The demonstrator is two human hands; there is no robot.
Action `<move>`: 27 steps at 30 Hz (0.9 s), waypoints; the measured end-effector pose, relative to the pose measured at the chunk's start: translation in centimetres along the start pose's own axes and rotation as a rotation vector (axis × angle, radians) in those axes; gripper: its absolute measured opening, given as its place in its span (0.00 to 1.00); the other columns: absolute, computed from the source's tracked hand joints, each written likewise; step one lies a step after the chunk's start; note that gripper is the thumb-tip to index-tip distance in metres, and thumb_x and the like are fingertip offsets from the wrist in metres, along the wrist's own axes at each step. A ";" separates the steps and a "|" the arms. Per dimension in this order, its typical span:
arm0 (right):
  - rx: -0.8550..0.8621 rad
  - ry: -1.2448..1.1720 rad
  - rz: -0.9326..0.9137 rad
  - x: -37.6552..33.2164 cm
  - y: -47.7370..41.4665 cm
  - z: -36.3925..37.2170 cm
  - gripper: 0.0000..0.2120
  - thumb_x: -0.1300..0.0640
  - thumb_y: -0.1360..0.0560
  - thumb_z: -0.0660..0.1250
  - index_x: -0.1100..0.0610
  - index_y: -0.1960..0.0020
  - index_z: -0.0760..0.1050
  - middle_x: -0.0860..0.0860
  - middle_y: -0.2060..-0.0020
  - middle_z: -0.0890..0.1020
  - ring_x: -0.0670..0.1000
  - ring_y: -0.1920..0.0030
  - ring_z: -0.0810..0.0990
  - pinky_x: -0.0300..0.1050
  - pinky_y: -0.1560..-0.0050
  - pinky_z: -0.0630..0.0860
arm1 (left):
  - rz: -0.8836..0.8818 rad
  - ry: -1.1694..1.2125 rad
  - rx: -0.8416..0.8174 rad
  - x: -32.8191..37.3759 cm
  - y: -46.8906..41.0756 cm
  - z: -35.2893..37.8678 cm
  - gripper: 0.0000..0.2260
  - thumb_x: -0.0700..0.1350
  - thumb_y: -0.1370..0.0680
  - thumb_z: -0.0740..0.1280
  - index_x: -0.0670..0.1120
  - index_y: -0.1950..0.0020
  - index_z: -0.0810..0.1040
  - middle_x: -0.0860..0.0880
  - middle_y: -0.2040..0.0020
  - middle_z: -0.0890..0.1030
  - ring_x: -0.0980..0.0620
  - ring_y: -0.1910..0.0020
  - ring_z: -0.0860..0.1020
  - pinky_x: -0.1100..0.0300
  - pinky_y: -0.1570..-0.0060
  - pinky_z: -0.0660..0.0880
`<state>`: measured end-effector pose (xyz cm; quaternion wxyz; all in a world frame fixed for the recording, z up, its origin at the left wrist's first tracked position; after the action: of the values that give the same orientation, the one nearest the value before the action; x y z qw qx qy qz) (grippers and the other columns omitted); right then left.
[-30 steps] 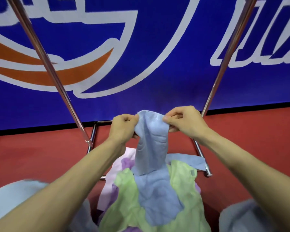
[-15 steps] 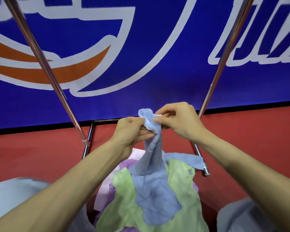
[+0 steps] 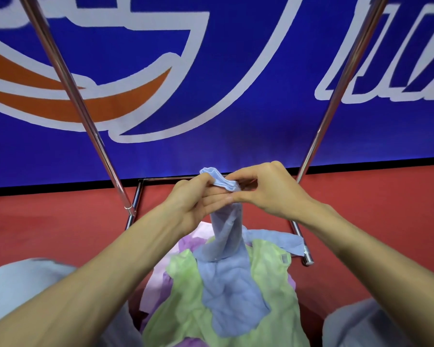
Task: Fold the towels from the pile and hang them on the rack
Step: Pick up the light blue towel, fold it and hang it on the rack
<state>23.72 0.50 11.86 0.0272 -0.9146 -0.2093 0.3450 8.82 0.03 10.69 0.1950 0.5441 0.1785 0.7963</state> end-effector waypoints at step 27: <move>0.218 -0.341 0.007 0.0 -0.4 -2.7 0.08 0.66 0.24 0.63 0.56 0.51 0.78 0.54 0.55 0.83 0.57 0.53 0.81 0.58 0.48 0.78 | 0.589 -0.632 -0.010 2.6 0.4 -0.9 0.09 0.46 0.26 0.72 0.41 0.53 0.83 0.45 0.58 0.83 0.55 0.60 0.76 0.56 0.55 0.74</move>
<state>25.35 1.14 14.00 0.0888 -0.8354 -0.1690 0.5154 7.13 0.96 12.63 0.0070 0.7881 -0.0567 0.6129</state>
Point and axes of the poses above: each hand's wrist, its own y-axis away from the middle knuckle, its own z-axis out of the palm, x = y × z, the point moved 2 cm from there along -y, towards the middle knuckle
